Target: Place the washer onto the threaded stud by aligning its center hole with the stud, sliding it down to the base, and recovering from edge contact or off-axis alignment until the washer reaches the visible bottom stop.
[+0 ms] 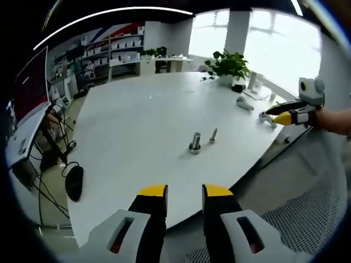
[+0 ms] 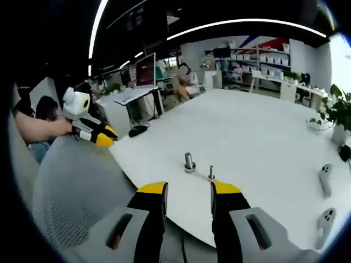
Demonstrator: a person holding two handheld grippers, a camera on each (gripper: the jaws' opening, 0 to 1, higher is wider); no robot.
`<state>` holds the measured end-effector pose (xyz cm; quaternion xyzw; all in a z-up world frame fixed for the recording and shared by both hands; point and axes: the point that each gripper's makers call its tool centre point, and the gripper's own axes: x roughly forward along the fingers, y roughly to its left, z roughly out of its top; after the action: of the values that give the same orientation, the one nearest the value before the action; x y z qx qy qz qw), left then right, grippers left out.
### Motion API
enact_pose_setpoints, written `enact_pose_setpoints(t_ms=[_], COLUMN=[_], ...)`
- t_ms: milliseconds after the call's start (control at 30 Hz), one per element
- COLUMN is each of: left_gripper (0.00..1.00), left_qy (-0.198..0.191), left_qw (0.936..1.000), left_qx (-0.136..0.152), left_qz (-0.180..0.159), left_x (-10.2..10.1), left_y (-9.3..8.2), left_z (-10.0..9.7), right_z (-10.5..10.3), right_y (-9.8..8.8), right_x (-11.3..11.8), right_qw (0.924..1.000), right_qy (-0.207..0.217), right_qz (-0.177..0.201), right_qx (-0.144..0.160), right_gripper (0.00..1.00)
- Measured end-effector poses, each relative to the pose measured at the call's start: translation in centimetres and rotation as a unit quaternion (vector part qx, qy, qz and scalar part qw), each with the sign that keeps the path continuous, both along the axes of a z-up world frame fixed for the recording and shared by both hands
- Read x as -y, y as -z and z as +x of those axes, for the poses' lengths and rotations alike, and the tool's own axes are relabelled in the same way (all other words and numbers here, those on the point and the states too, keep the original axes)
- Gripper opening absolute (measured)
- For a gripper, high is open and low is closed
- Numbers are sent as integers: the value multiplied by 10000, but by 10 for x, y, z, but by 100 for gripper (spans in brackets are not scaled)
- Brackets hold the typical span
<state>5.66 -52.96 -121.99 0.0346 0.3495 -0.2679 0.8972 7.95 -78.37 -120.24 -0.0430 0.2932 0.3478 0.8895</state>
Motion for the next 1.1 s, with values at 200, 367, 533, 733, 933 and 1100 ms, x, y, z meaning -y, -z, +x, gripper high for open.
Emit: enact_pose_setpoints(t_ms=[200, 367, 533, 733, 933, 1100], left_gripper=[23, 23, 23, 23, 23, 23], left_qy=[50, 49, 25, 13, -33, -22], left_qw=[9999, 9997, 9995, 9993, 9989, 9989], left_qx=[106, 149, 256, 307, 397, 410], left_qz=[-111, -176, -163, -206, -257, -239], left_x=[3, 5, 3, 4, 3, 3], left_y=[-5, -7, -10, -12, -16, -16], left_z=[0, 1, 3, 4, 5, 5], right_z=[1, 1, 3, 2, 0, 0], right_y=[4, 8, 8, 13, 15, 14], right_x=[6, 9, 13, 14, 13, 13], right_qw=[9998, 9994, 9992, 9987, 9982, 9982], right_qy=[121, 87, 176, 175, 80, 87], right_qz=[-155, -348, -359, -465, -583, -586], right_qx=[-40, -39, -27, -114, -117, -79], right_gripper=[33, 33, 32, 31, 31, 31])
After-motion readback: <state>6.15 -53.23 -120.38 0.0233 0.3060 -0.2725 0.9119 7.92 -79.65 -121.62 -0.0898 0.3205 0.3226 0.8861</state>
